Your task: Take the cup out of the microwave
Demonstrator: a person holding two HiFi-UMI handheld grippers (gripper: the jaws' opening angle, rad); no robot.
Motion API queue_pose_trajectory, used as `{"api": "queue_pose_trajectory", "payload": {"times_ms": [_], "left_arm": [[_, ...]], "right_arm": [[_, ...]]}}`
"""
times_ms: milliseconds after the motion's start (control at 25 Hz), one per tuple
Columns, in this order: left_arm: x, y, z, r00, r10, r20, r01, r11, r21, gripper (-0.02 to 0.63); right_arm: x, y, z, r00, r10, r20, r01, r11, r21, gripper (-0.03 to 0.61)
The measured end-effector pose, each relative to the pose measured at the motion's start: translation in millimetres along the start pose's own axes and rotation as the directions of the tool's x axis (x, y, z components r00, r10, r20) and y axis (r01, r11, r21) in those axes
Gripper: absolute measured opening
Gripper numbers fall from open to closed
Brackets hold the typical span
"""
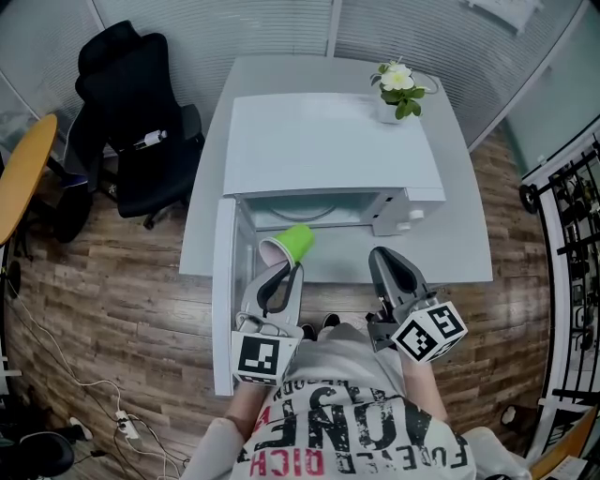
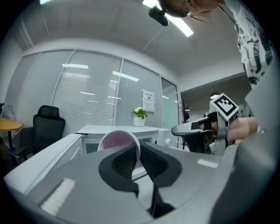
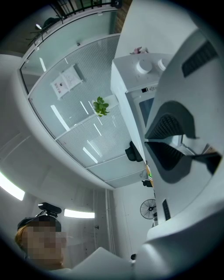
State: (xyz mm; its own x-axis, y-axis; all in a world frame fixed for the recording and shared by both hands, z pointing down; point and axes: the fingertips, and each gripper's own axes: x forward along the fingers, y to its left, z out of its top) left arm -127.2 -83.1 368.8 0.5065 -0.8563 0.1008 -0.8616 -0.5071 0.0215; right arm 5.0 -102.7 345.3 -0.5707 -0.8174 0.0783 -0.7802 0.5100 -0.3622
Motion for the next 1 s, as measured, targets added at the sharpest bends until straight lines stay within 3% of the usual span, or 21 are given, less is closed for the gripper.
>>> {"api": "queue_pose_trajectory", "payload": {"times_ms": [1000], "left_arm": [[-4.7, -4.4, 0.2, 1.0, -0.021, 0.018, 0.021, 1.0, 0.021, 0.035]], "right_arm": [[-8.7, 3.0, -0.6, 1.0, -0.021, 0.02, 0.021, 1.0, -0.001, 0.025]]}}
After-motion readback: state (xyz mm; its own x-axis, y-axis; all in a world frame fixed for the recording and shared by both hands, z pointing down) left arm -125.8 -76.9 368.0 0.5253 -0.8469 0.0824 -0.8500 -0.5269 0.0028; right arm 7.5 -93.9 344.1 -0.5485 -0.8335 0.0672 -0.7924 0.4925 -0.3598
